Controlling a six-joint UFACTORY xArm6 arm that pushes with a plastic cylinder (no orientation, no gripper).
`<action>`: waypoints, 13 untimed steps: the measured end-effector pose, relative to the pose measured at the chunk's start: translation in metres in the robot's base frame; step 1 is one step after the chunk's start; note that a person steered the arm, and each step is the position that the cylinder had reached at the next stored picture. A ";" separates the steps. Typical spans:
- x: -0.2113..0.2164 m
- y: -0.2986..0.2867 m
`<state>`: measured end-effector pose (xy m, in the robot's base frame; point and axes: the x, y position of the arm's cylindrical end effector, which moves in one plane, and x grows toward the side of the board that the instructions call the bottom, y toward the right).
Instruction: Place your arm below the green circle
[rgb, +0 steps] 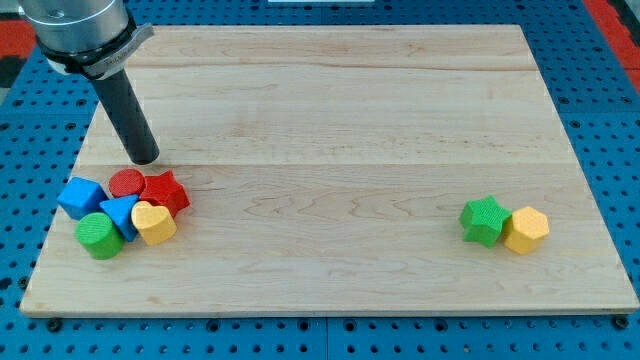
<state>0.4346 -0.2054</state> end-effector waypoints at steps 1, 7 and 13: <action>0.000 0.000; -0.036 0.099; 0.145 0.258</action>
<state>0.5797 0.0530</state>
